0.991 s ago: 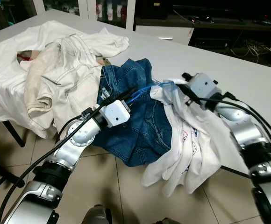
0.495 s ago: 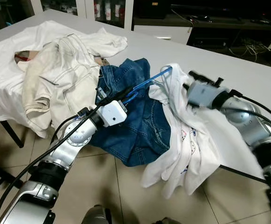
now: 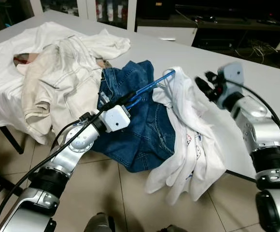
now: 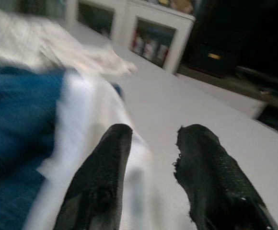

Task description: Hang hanger

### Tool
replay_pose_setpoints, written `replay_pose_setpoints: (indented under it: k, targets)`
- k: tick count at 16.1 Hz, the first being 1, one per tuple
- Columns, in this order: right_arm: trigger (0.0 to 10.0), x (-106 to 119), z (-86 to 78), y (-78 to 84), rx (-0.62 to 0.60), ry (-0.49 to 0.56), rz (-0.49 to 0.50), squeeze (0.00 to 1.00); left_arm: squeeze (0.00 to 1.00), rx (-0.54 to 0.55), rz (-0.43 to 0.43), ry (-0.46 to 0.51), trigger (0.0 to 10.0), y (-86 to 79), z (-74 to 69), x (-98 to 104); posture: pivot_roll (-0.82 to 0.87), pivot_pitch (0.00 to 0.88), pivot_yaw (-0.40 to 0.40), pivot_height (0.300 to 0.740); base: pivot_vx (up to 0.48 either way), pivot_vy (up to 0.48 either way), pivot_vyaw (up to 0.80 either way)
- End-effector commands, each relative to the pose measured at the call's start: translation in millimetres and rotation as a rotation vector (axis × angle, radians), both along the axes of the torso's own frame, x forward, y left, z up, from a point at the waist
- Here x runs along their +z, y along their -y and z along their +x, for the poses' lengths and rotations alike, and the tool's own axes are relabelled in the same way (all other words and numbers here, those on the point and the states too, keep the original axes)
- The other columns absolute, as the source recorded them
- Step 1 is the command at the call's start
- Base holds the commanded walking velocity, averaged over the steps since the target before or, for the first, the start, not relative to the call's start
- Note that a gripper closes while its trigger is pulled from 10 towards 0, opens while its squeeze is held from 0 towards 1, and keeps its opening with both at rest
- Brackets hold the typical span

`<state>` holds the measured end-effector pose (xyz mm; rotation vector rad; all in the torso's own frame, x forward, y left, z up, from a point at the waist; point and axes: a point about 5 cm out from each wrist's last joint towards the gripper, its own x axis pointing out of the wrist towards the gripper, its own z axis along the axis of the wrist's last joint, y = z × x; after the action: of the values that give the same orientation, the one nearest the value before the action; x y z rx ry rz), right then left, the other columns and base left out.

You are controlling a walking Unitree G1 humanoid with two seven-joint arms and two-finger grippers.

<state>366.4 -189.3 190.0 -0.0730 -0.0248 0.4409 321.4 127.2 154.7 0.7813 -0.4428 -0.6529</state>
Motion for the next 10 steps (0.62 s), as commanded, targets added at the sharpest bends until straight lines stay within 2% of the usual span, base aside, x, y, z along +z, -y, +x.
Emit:
replay_pose_setpoints:
  k: [1, 2, 3, 4, 5, 7, 10]
  targets:
    - [10.0, 0.4, -3.5, -4.8, 0.031, -0.017, 0.067, 0.91, 0.00, -0.013, 0.004, 0.006, 10.0, 4.3, 0.7, 0.8, 0.10, 0.000, -0.069, 0.710, 0.000, 0.000, 0.00]
    - [10.0, -0.1, -4.9, -10.4, 0.051, -0.029, 0.096, 0.93, 0.00, -0.015, 0.003, 0.006, 10.0, 5.1, 0.7, 0.7, 0.10, 0.000, -0.069, 0.710, 0.000, 0.000, 0.00]
    - [10.0, -2.6, -7.4, -19.1, 0.085, -0.044, 0.113, 0.89, 0.00, -0.017, 0.002, 0.005, 10.0, 6.1, 0.4, 0.2, 0.10, 0.000, -0.069, 0.710, 0.000, 0.000, 0.00]
    - [10.0, -7.7, -10.7, -30.1, 0.131, -0.072, 0.116, 0.65, 0.00, -0.020, 0.001, 0.003, 10.0, 7.0, 0.0, -0.5, 0.10, 0.000, -0.069, 0.710, 0.000, 0.000, 0.00]
    - [10.0, -12.1, -13.0, -36.3, 0.152, -0.096, 0.108, 0.00, 0.00, -0.021, -0.001, 0.003, 10.0, 7.6, -0.3, -0.6, 0.10, 0.000, -0.069, 0.710, 0.000, 0.000, 0.00]
    - [10.0, -21.8, -12.7, -40.7, 0.122, -0.143, 0.088, 0.00, 0.00, -0.023, -0.005, 0.006, 10.0, 8.1, -0.5, 0.1, 0.10, 0.000, -0.069, 0.710, 0.000, 0.000, 0.00]
    - [10.0, -28.5, -7.2, -35.1, 0.034, -0.163, 0.044, 0.00, 0.00, -0.021, -0.008, 0.010, 10.0, 7.0, -1.0, 1.1, 0.12, 0.000, -0.074, 0.710, 0.000, 0.000, 0.00]
